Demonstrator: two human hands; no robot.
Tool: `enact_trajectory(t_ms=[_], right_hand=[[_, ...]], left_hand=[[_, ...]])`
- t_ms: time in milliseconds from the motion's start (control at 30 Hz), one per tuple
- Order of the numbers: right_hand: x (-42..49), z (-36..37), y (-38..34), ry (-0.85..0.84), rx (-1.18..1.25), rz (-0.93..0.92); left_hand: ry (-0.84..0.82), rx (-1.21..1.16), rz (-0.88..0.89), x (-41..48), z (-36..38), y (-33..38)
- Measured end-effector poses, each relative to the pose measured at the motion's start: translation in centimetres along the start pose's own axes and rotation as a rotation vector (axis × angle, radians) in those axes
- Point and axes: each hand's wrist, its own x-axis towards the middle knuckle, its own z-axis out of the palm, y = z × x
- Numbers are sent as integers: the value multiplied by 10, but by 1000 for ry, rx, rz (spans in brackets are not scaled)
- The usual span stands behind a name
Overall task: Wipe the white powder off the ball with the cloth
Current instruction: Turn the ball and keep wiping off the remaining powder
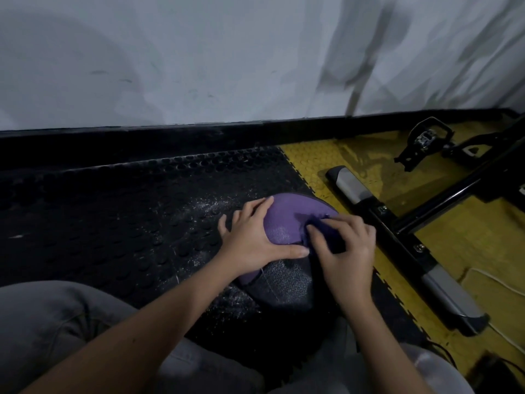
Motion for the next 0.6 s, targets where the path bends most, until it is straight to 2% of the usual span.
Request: enact_trajectory(t_ms=[67,233,300,433,600], right_hand=[[-7,1,-3,9,-7,-74],[-8,-1,6,144,100,162],[-3,-4,13,128,150,219],[19,-10,33,42,265,298],[50,-6,43,33,355,407]], left_hand=[[2,3,-6,-1,0,-2],[-61,-104,42,6,-6,-11],[-43,-215,11,12,-7,-18],[-163,-439,-96,14,1,-24],[-133,-472,-100,19,7,-27]])
